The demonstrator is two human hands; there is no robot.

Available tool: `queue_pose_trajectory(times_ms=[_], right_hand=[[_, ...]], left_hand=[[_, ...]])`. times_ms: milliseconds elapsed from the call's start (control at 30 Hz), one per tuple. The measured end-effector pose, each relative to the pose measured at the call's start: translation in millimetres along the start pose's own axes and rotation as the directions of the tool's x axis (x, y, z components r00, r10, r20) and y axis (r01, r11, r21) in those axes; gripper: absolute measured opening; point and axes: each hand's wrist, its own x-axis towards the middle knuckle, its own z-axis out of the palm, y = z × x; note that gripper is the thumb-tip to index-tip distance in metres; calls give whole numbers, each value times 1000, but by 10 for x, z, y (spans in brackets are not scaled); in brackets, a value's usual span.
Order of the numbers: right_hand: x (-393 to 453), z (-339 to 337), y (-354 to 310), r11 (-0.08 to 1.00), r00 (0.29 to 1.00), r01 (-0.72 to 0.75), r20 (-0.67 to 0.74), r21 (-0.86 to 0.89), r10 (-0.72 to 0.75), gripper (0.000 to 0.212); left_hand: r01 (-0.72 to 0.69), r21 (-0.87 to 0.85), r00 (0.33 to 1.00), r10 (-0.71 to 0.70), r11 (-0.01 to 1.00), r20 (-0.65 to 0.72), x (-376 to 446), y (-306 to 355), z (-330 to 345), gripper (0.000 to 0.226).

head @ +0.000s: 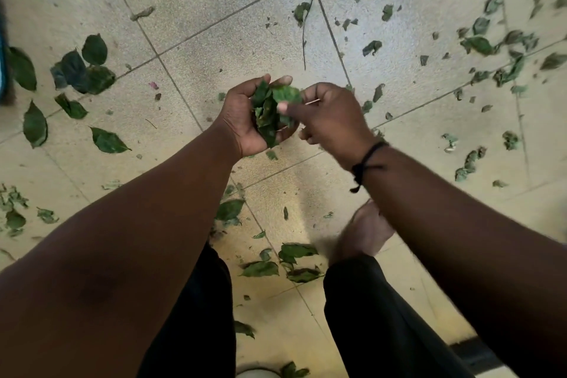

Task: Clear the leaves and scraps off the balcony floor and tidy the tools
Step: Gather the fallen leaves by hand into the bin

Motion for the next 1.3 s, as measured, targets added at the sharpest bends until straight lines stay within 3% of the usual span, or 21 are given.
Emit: queue_pose_trajectory(times_ms=[100, 167, 267, 400, 500, 567, 667, 767, 833, 900, 967, 1100, 1200, 1300], right_hand=[[-116, 135, 50, 889, 977, 97, -126, -448, -170, 25], [-169, 189, 73, 832, 968, 123, -120, -541, -222, 34], [-241, 175, 86, 875, 959, 110, -181, -471, -218, 39], [-48, -119, 282, 959, 909, 100, -367, -266, -196, 14], [311, -413, 575, 926, 932, -44, -349, -374, -97, 12], [528, -541, 734, 803, 967, -57, -232, -594, -103, 19], [759, -574, 780, 502, 991, 113, 61, -857, -120, 37], [896, -576, 737, 201, 946, 301, 265, -932, -186, 40], [966, -609, 737, 153, 939, 314, 283, -937, -195, 35], [1006, -640, 742, 223, 953, 290, 260, -931, -154, 25], [999, -681, 728, 380, 966, 253, 215, -889, -141, 20], [858, -786, 691, 700, 968, 155, -35, -697, -250, 18], [702, -786, 784, 795, 951, 91, -184, -599, -247, 15], [587, -655, 884, 869, 964, 65, -195, -490, -182, 9]], left_hand=[[12, -63, 1000, -10, 998, 29, -24, -58, 134, 29], [9, -81, 1000, -7, 997, 22, -13, -78, 176, 33], [2, -84, 999, 2, 996, 46, 0, -86, 177, 36], [33, 42, 998, -35, 999, 54, -7, -64, 129, 43], [23, 40, 999, -25, 999, 45, -24, -51, 112, 46], [30, 27, 997, -32, 999, 69, -22, -46, 110, 47], [47, 2, 993, -47, 999, 108, -14, -21, 102, 39], [52, 14, 990, -53, 999, 130, 4, 1, 81, 38], [60, 25, 986, -63, 998, 153, 14, 10, 78, 37], [60, 26, 985, -64, 998, 163, 17, 22, 90, 36], [58, 32, 983, -63, 998, 171, 21, 36, 107, 34], [89, 30, 973, -93, 996, 212, 38, 48, 104, 37], [120, 32, 973, -124, 992, 197, 53, 49, 60, 42], [131, 50, 976, -137, 990, 169, 51, 47, 5, 48]])
